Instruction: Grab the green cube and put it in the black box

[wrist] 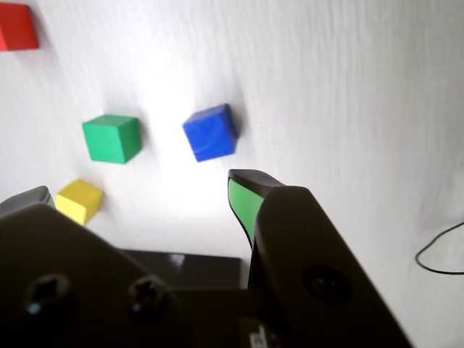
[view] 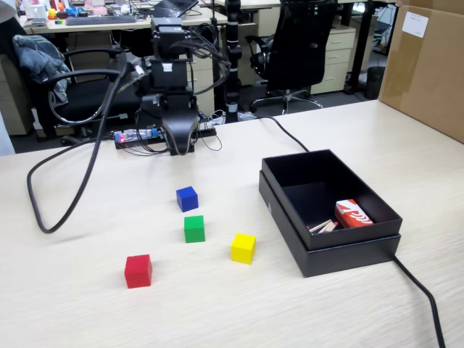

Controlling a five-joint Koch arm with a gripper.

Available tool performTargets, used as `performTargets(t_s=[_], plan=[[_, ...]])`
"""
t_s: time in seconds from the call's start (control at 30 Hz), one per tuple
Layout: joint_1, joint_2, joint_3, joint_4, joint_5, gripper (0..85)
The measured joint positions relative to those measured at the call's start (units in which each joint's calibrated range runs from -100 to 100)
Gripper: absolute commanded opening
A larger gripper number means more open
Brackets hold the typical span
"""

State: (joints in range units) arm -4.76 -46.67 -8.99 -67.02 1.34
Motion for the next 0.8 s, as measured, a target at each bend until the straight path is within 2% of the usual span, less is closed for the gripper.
performTargets(t_s=[0.1,0.33,0.8], plan=[[-0.6,14.9,8.9,0.0,0.0,47.1],[-0.9,34.6,19.6,0.0,0.8,47.1],[-1.0,57.7,32.1,0.0,0.8,47.1]])
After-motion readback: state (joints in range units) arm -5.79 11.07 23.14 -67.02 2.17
